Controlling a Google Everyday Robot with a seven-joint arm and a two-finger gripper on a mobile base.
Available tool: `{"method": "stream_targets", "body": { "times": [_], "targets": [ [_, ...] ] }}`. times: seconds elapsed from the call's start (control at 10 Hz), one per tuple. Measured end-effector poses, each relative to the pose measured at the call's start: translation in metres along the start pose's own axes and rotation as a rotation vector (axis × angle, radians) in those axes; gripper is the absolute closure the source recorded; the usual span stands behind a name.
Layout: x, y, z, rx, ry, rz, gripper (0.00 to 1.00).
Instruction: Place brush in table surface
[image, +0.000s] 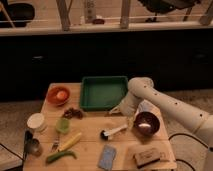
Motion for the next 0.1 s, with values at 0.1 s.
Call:
{"method": "stream_targets", "body": {
  "times": [0.1],
  "targets": [
    [0.0, -0.0001, -0.0001, 0.0, 0.0, 0.0, 0.2]
  ]
}}
